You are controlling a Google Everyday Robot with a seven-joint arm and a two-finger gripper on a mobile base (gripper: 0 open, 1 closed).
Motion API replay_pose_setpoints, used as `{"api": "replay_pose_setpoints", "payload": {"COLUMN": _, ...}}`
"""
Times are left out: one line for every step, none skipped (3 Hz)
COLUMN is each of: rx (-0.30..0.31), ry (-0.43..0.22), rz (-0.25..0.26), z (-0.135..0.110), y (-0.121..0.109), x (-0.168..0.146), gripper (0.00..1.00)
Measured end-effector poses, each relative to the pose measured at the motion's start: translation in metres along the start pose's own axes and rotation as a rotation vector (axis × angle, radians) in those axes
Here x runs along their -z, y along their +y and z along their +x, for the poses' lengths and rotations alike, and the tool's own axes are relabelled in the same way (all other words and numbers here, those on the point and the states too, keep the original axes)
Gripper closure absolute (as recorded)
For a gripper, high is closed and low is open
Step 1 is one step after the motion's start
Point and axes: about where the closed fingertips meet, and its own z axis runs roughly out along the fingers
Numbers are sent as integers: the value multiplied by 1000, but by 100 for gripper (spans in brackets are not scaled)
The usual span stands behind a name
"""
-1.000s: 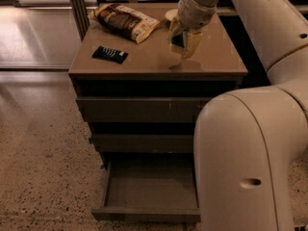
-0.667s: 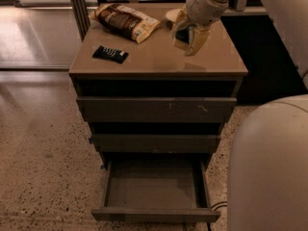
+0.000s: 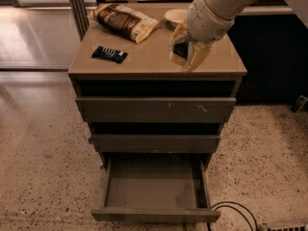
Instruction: Place sponge into bottom drawer
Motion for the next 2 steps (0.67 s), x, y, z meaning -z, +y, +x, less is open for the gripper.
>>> {"api": "replay_pose_setpoints", "payload": {"rx": 41, "ry": -54, "rz": -95, "z": -28, "y": 42, "x": -32, "gripper": 100}}
{"api": "replay_pose_setpoints", "payload": {"rx": 52, "ry": -102, "rz": -178, "z": -42, "y": 81, "x": -65, "gripper": 100}}
